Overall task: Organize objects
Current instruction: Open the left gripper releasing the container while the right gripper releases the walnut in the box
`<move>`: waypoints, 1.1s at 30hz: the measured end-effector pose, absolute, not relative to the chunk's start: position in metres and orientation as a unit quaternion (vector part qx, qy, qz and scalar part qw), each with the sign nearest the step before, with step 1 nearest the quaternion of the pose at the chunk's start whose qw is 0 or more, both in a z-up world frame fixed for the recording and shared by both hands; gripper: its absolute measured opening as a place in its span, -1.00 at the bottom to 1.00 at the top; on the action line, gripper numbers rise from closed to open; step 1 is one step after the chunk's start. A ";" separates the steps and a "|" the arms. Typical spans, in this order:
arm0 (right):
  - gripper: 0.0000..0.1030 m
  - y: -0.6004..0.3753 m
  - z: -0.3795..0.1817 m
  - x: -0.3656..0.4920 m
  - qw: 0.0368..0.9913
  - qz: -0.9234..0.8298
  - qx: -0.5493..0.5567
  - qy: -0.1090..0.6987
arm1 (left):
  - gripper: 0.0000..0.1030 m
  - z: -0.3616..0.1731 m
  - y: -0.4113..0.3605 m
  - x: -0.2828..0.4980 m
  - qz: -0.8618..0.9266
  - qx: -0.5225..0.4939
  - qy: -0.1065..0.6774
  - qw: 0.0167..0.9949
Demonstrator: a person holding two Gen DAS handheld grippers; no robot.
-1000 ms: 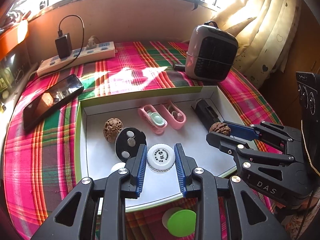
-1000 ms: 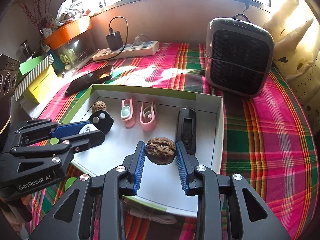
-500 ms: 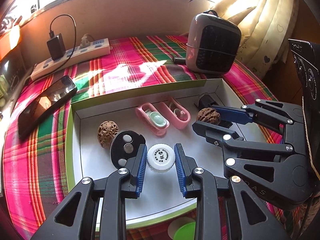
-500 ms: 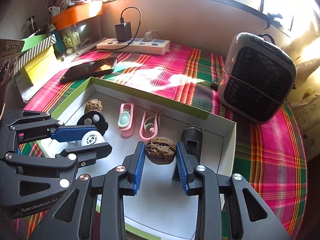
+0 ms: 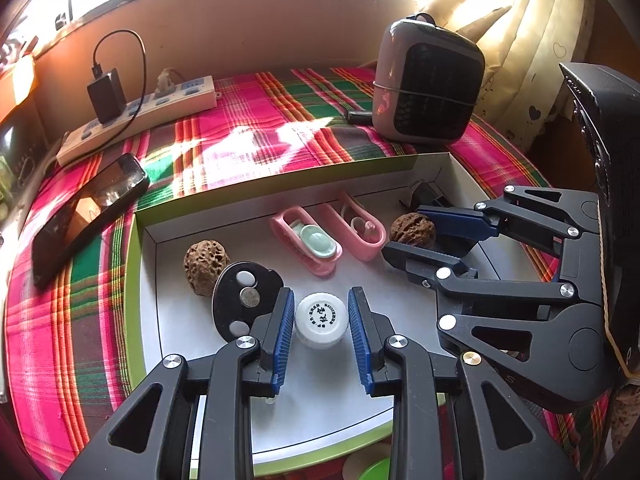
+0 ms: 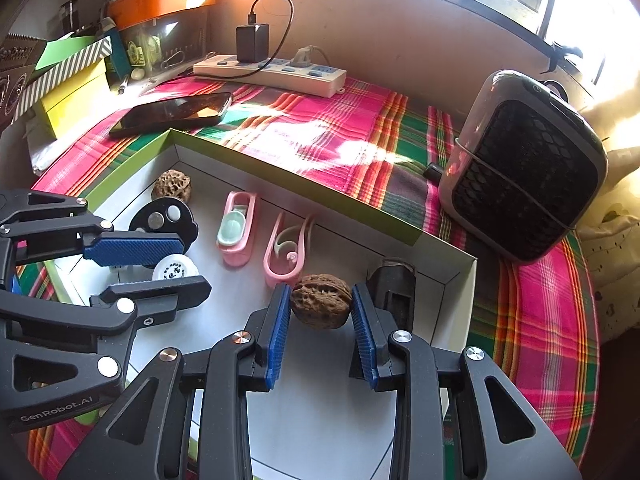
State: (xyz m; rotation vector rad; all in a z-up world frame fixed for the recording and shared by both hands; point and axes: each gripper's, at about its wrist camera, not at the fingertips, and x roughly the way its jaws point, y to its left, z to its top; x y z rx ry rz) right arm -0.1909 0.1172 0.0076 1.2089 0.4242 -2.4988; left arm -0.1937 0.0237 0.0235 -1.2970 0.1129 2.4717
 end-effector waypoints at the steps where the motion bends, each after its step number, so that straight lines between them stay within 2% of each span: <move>1: -0.37 0.117 0.007 -0.191 0.166 -0.878 0.424 0.150 | -0.50 0.022 0.024 -0.194 0.870 -0.461 0.041 0.172; 25: -0.37 0.116 0.006 -0.192 0.171 -0.878 0.422 0.146 | -0.49 0.017 0.024 -0.195 0.867 -0.467 0.041 0.169; 33: -0.24 0.117 0.008 -0.189 0.167 -0.881 0.418 0.144 | -0.43 0.019 0.022 -0.194 0.868 -0.467 0.040 0.166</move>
